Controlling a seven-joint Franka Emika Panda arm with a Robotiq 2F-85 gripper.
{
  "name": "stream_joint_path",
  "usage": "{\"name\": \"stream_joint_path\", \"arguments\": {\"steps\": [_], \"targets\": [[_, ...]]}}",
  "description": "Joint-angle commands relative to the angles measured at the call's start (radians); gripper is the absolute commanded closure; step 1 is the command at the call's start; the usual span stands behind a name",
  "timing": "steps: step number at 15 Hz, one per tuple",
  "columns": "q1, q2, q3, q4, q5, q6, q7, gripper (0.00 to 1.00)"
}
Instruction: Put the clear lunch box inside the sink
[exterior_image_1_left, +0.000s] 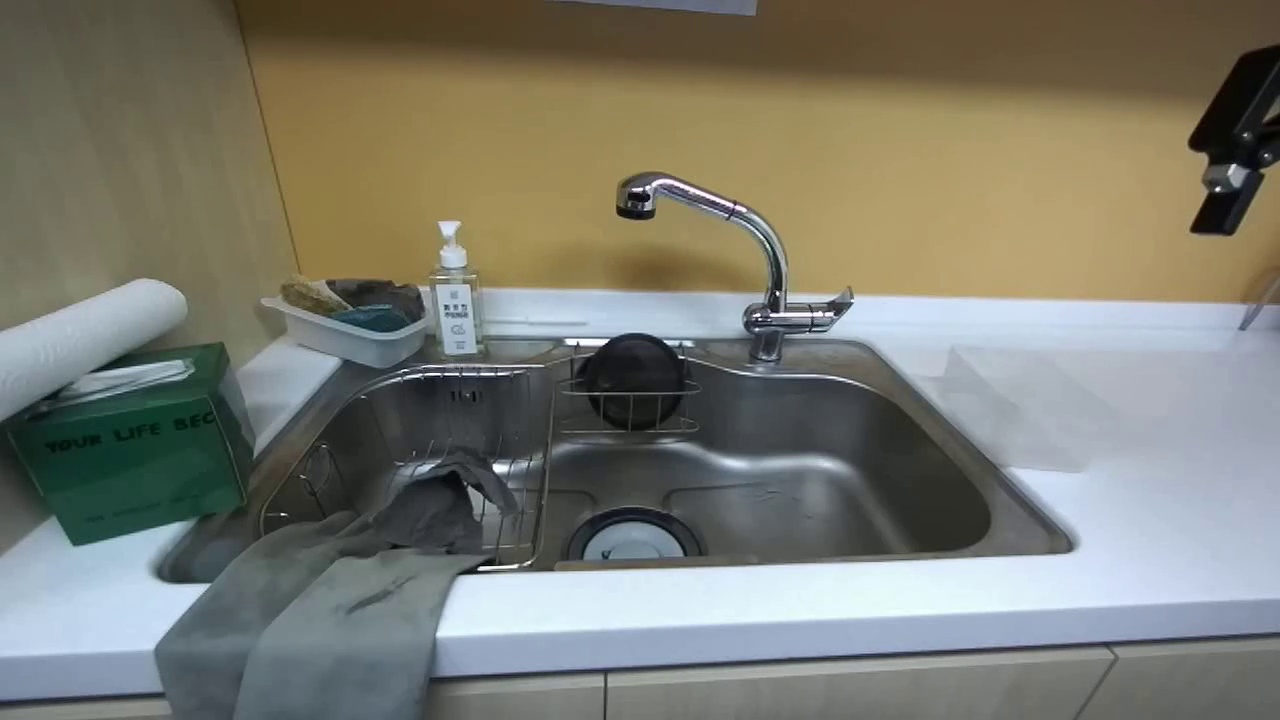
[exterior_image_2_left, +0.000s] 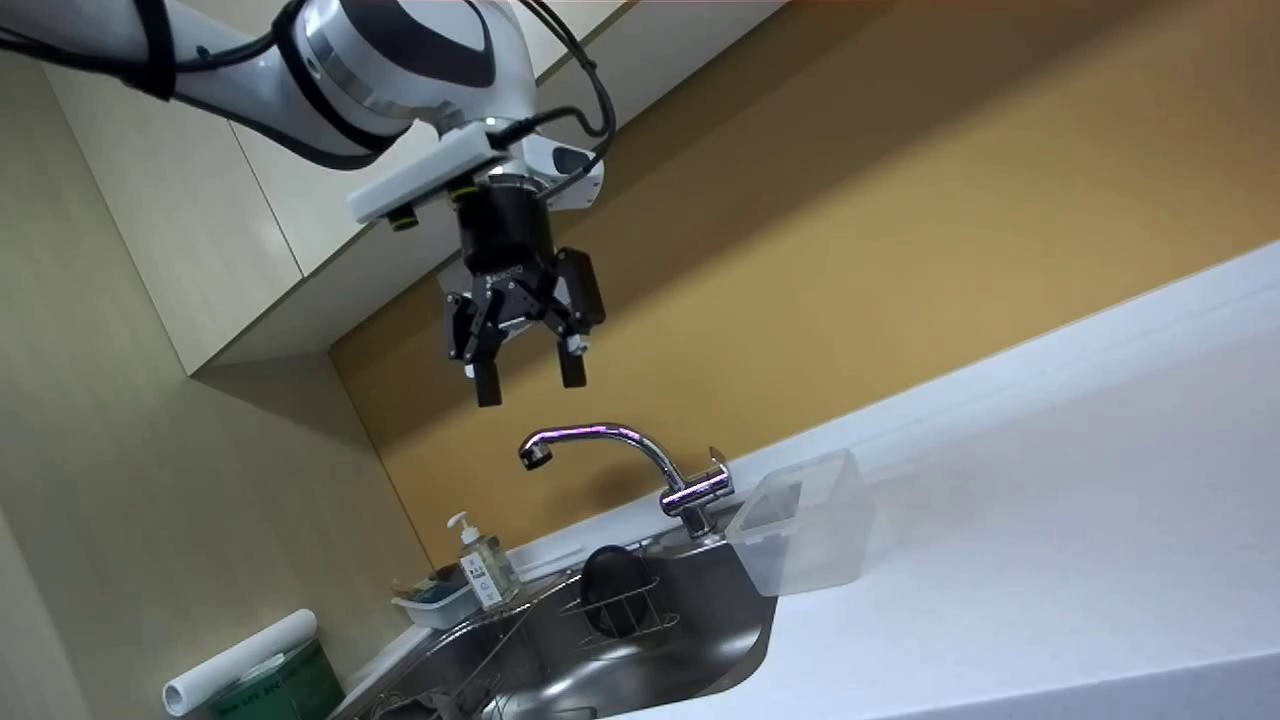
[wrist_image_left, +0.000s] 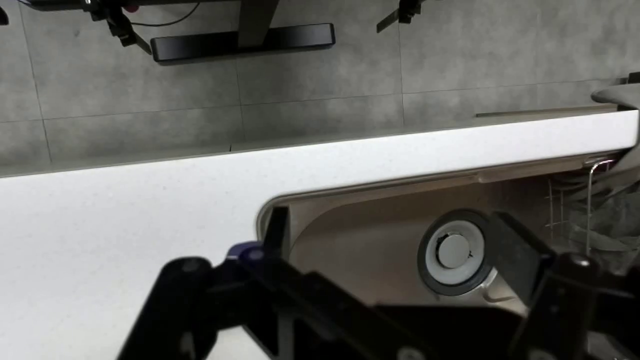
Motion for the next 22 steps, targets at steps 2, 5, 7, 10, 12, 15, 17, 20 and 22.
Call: {"name": "stream_joint_path", "arguments": {"steps": [2, 5, 7, 10, 12, 15, 17, 20, 22], "targets": [[-0.025, 0.003, 0.021, 0.002, 0.006, -0.003, -0.007, 0.0], [-0.033, 0.031, 0.035, 0.016, 0.004, 0.113, 0.03, 0.0], [-0.039, 0.064, 0.046, 0.028, -0.003, 0.21, 0.035, 0.0], [-0.041, 0.121, 0.063, 0.051, -0.013, 0.328, 0.046, 0.0], [-0.038, 0.161, 0.071, 0.069, -0.007, 0.399, 0.05, 0.0], [-0.044, 0.22, 0.073, 0.106, 0.004, 0.497, 0.071, 0.0], [-0.054, 0.244, 0.07, 0.121, 0.006, 0.565, 0.119, 0.0], [-0.056, 0.234, 0.072, 0.09, 0.001, 0.572, 0.077, 0.0], [-0.059, 0.238, 0.072, 0.096, 0.001, 0.573, 0.083, 0.0]]}}
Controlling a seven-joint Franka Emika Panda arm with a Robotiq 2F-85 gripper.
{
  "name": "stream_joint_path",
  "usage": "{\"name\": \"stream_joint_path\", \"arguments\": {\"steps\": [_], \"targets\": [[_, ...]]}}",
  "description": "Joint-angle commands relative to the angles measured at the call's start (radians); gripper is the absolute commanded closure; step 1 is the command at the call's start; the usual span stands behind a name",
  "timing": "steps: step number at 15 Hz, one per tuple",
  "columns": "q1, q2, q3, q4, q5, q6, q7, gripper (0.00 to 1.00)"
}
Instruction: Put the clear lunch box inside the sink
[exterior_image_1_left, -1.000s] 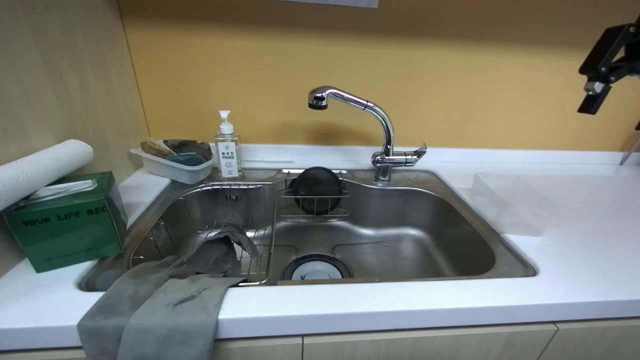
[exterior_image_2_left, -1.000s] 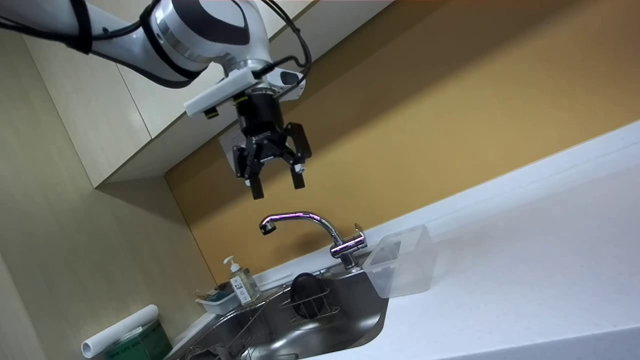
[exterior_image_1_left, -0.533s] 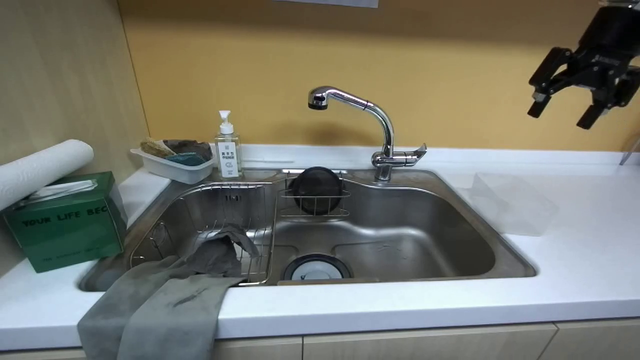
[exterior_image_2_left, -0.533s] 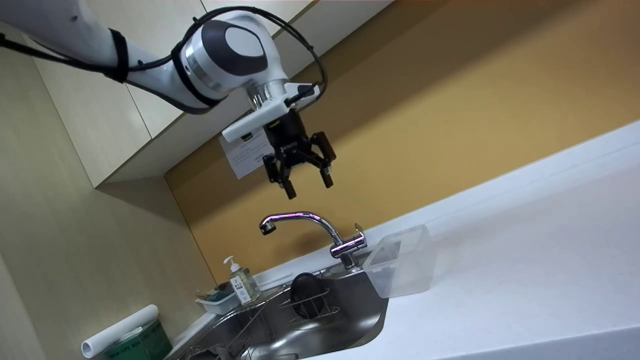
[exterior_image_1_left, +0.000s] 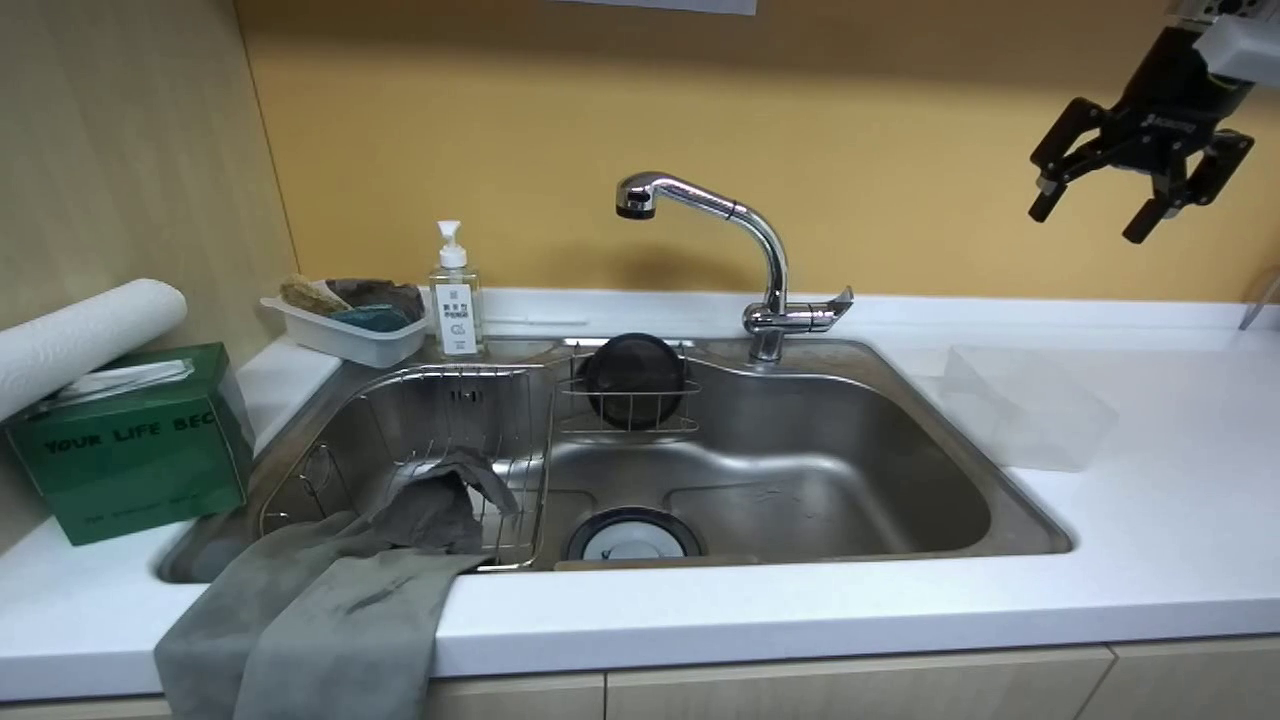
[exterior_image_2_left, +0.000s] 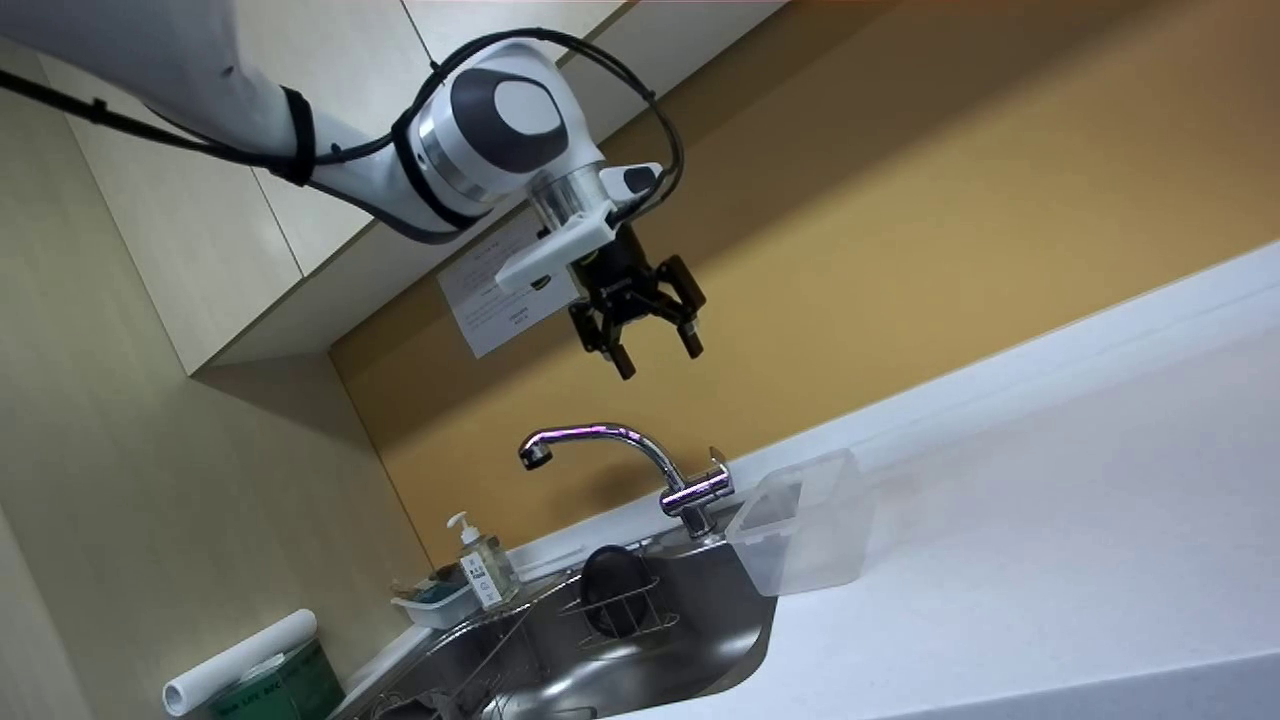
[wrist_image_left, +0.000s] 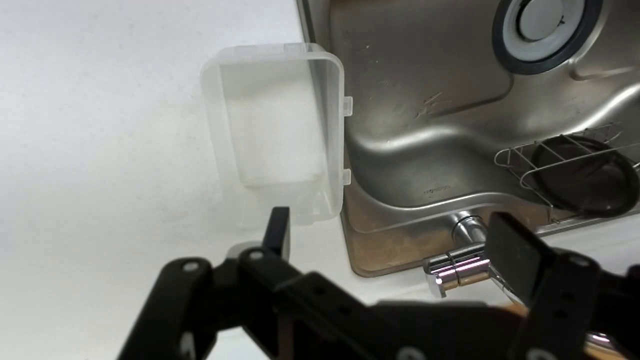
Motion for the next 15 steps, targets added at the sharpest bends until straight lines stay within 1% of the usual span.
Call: {"name": "stream_joint_path", "arguments": {"steps": [1, 7, 11, 15], "targets": [[-0.009, 0.013, 0.008, -0.001, -0.011, 0.042, 0.014, 0.0], [-0.023, 0.129, 0.005, 0.034, -0.042, 0.177, 0.05, 0.0], [-0.036, 0.217, -0.004, 0.075, -0.087, 0.184, 0.073, 0.0], [-0.052, 0.279, -0.02, 0.104, -0.123, 0.182, 0.108, 0.0]]}}
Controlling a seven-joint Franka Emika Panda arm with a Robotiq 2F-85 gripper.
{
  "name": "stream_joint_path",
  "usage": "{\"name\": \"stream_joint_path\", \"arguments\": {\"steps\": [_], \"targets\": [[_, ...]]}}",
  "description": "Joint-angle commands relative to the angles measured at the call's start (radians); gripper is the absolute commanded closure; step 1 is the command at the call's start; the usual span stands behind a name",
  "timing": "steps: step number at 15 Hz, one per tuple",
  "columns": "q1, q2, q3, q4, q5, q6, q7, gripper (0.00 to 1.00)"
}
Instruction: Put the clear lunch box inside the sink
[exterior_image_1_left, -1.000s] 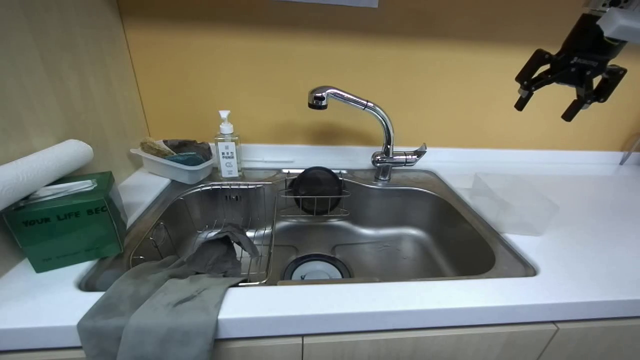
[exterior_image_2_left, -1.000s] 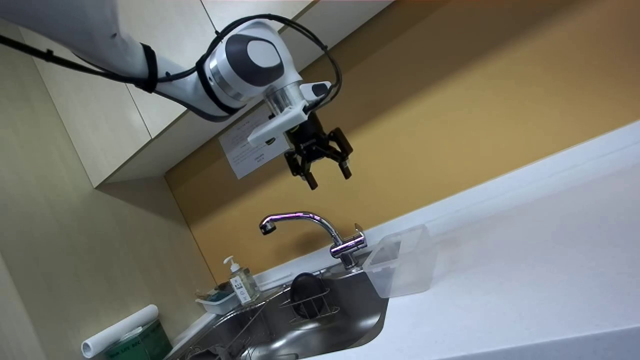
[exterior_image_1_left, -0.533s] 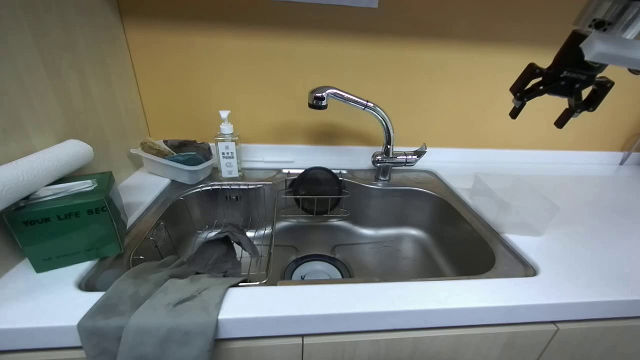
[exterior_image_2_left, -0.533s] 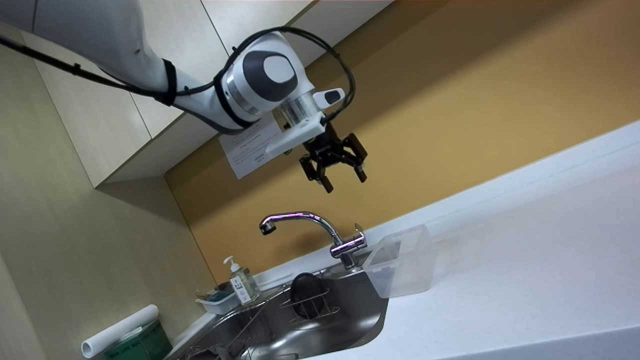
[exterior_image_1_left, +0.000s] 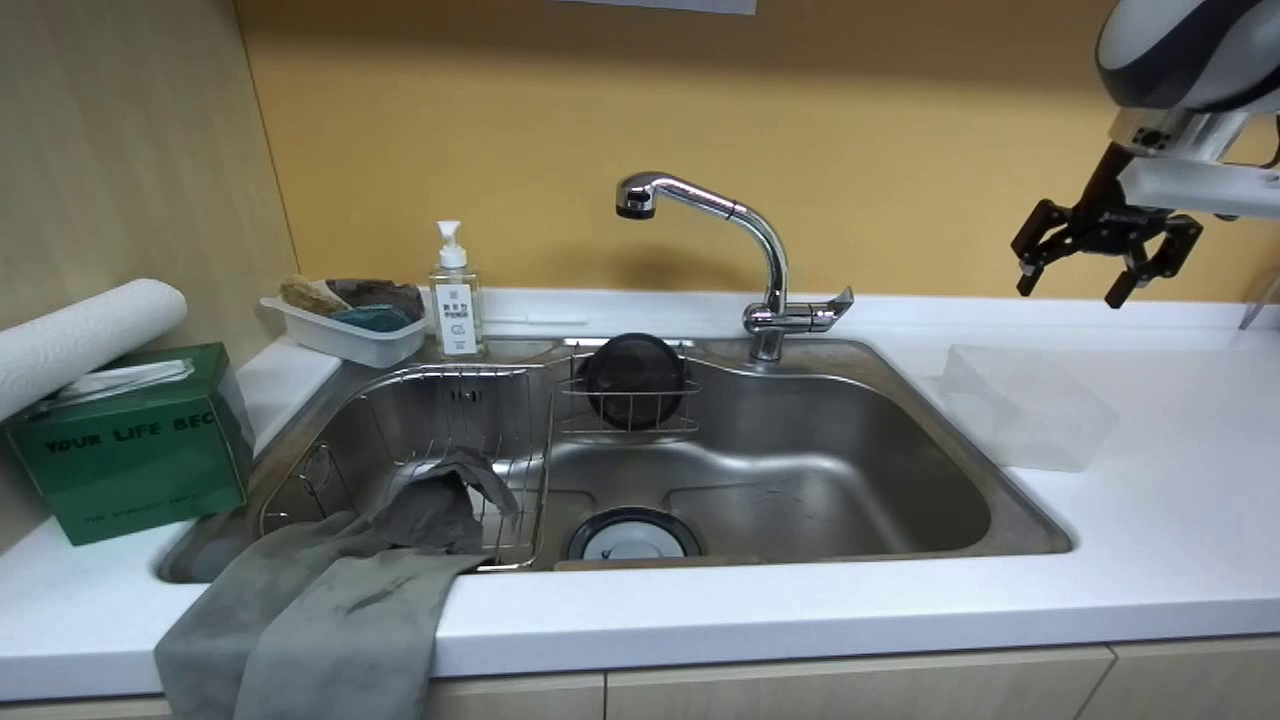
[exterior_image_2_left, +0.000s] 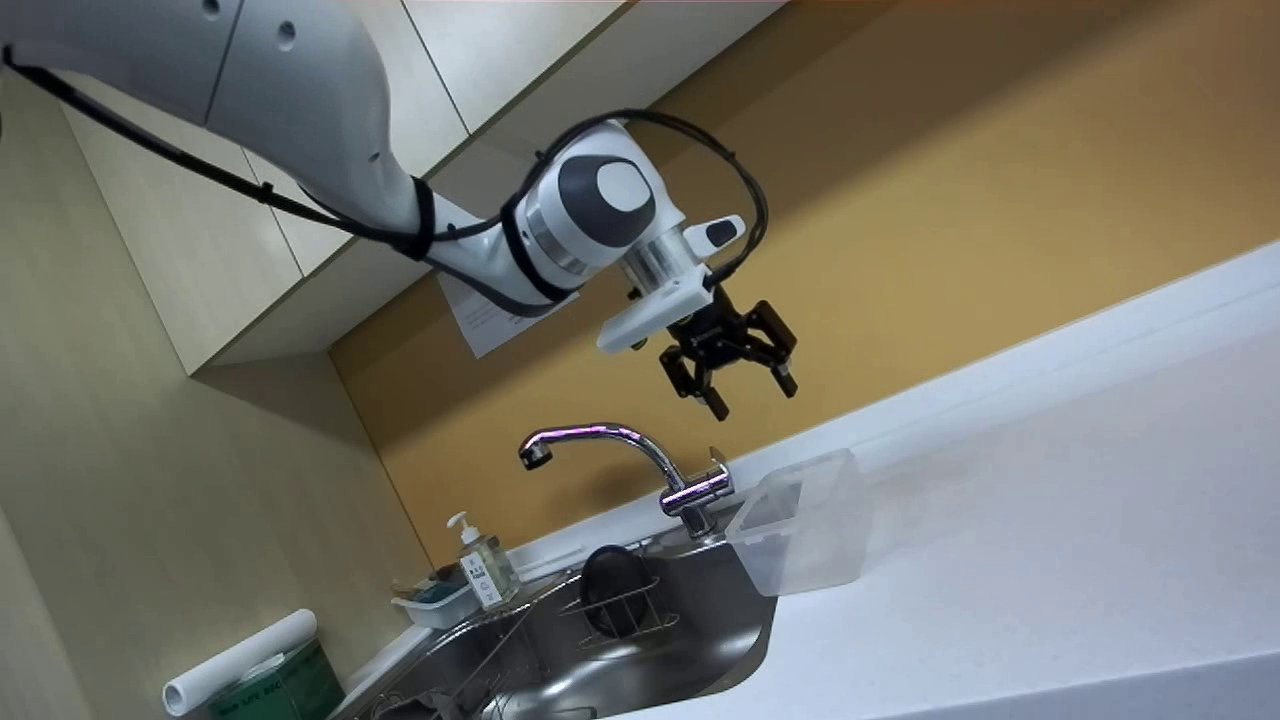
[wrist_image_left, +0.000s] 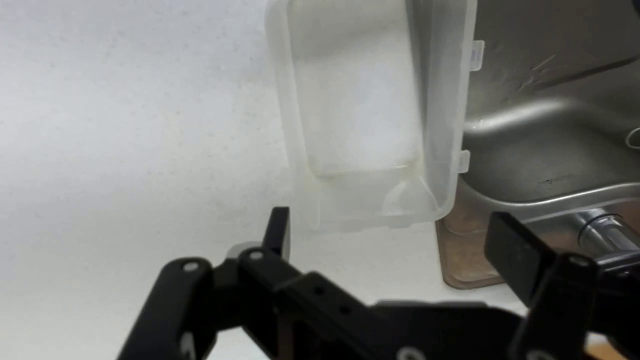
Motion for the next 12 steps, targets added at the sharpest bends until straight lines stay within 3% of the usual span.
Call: {"name": "stream_joint_path", "arguments": {"steps": [1, 12], "targets": [[-0.015, 0.064, -0.015, 0.064, -0.037, -0.021, 0.062, 0.0], [-0.063, 0.207, -0.02, 0.164, -0.003, -0.131, 0.026, 0.0]]}}
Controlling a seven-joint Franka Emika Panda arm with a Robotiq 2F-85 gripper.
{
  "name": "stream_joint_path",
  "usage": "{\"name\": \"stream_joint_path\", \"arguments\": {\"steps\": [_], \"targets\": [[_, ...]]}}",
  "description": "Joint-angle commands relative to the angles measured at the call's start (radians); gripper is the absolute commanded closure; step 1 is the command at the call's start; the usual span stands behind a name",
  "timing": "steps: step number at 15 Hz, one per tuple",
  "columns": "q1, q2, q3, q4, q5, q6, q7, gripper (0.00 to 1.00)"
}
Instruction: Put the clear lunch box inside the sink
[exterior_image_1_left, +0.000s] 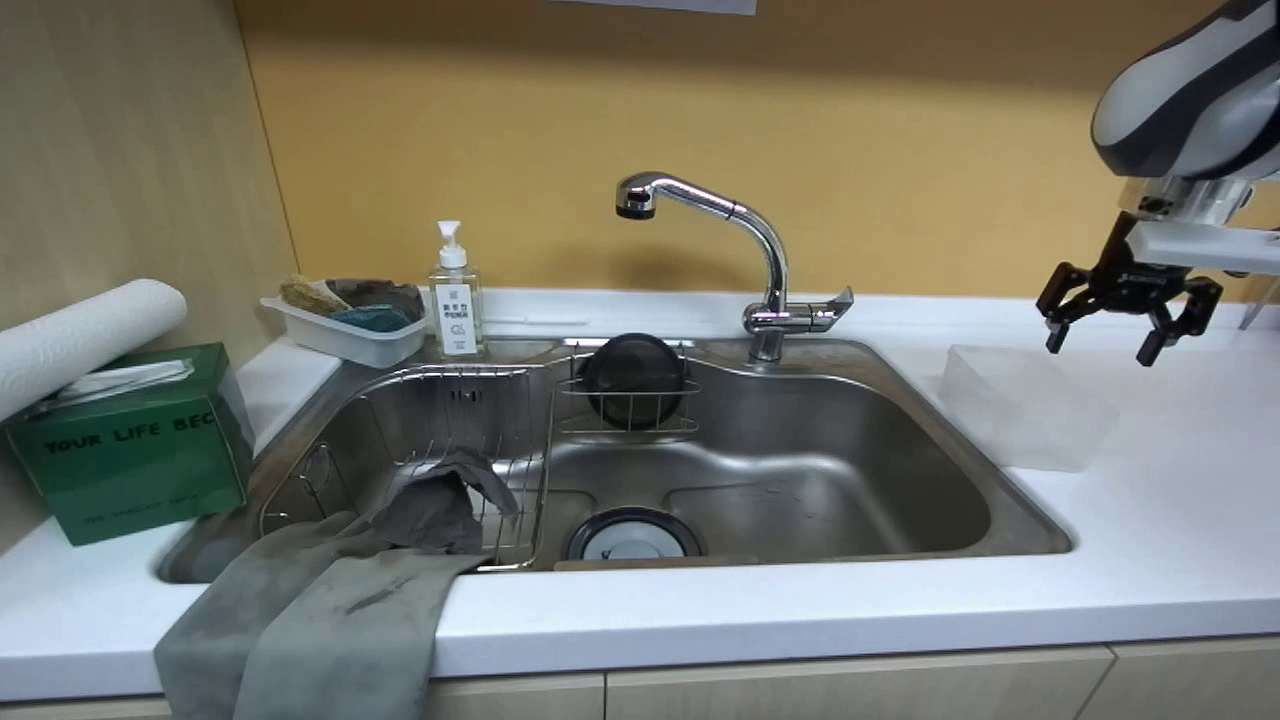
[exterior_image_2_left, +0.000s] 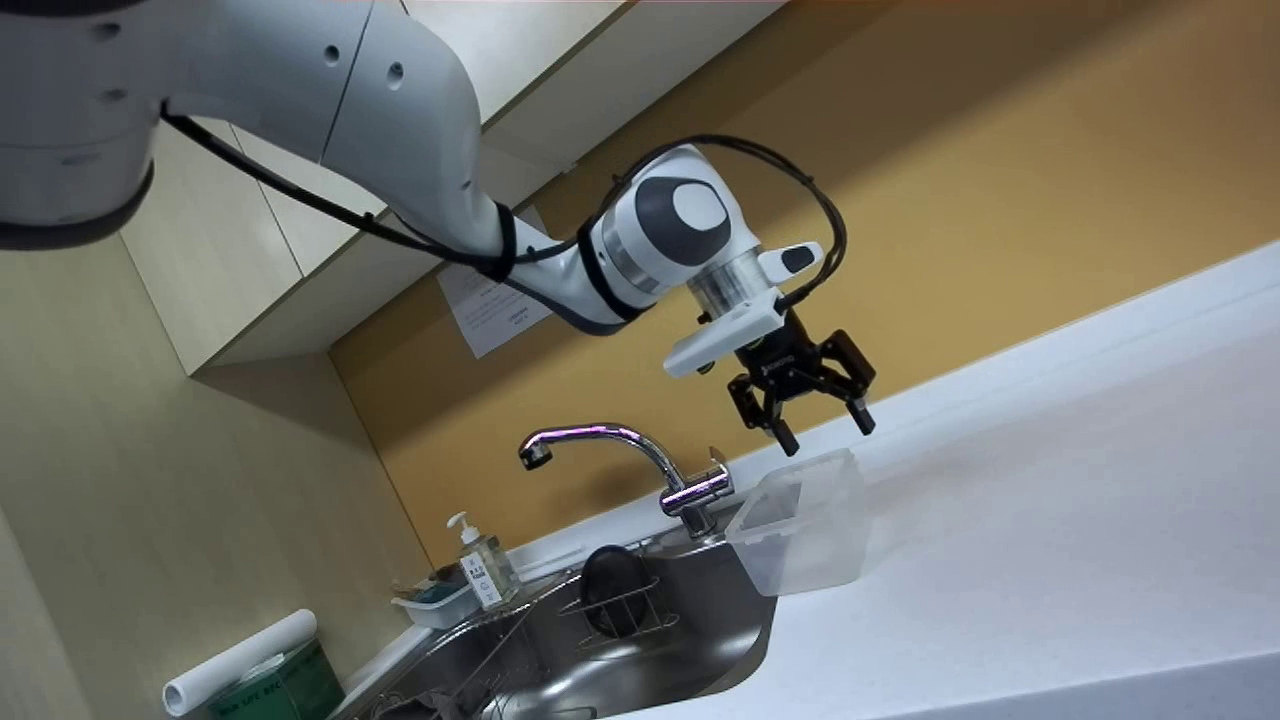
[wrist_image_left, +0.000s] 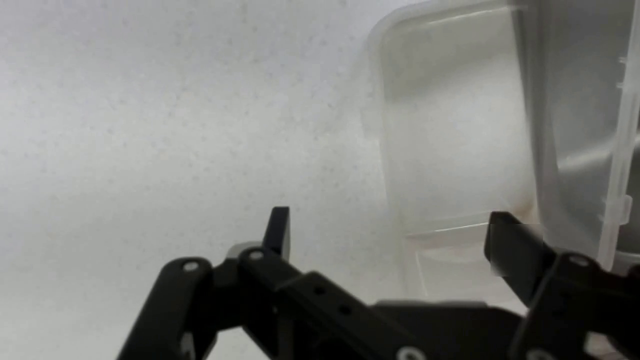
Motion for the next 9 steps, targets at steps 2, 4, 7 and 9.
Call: {"name": "stream_joint_path", "arguments": {"steps": [2, 4, 7, 9], "targets": [[-0.006, 0.07, 0.01, 0.079, 0.007, -0.051, 0.005, 0.0], [-0.005, 0.095, 0.014, 0.092, 0.005, -0.051, 0.004, 0.0], [-0.006, 0.134, 0.022, 0.112, 0.007, -0.046, 0.002, 0.0], [-0.009, 0.155, 0.026, 0.124, 0.013, -0.042, 0.0, 0.0]]}}
